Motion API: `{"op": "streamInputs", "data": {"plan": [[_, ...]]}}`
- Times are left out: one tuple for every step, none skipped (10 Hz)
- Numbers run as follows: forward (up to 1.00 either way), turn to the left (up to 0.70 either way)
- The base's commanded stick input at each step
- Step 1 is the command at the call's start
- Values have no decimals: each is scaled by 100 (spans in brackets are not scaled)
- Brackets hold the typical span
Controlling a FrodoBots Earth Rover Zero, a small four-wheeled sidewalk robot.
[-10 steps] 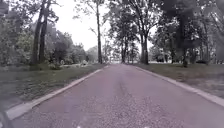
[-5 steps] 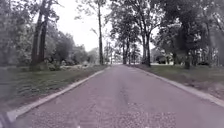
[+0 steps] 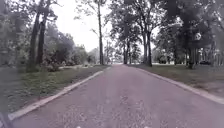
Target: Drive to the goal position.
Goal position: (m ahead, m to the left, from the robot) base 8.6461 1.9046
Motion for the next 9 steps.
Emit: {"op": "streamInputs", "data": {"plan": [[70,-12],[70,0],[70,0],[70,0],[70,0],[70,0],[70,0],[70,0],[70,0]]}}
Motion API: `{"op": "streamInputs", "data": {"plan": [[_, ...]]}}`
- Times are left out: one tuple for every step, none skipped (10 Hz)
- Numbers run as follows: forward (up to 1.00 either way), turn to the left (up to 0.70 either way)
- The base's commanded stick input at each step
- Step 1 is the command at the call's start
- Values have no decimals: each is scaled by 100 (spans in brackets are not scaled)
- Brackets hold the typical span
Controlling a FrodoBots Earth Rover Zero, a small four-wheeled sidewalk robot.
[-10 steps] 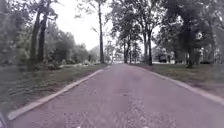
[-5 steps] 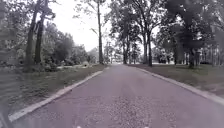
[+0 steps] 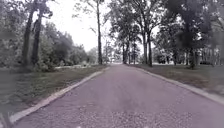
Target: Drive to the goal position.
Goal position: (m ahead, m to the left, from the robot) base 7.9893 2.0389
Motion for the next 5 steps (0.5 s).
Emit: {"op": "streamInputs", "data": {"plan": [[70,0],[70,0],[70,0],[70,0],[70,0]]}}
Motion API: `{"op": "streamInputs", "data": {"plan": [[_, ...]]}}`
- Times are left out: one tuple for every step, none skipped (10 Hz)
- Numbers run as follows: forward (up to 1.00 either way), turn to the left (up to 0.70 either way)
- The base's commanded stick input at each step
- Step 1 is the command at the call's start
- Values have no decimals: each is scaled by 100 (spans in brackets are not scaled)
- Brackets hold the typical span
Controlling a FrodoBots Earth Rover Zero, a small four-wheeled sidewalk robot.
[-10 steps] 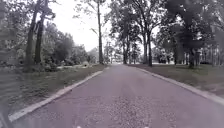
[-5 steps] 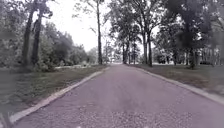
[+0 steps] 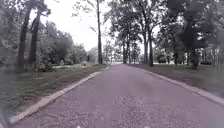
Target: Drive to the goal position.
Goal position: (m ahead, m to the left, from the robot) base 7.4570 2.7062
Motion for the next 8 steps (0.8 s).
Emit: {"op": "streamInputs", "data": {"plan": [[70,0],[70,0],[70,0],[70,0],[70,0],[70,0],[70,0],[70,1]]}}
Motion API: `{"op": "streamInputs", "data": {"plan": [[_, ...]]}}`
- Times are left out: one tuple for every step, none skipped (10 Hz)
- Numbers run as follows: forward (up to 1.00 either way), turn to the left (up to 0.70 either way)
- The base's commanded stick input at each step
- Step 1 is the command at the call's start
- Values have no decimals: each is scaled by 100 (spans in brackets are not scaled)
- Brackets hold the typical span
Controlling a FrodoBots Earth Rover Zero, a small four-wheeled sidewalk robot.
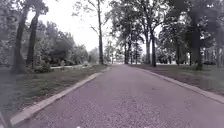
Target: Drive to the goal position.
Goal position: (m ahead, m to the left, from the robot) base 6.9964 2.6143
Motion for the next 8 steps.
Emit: {"op": "streamInputs", "data": {"plan": [[70,14],[70,14],[70,12],[70,1],[70,1],[70,1],[70,1],[70,1]]}}
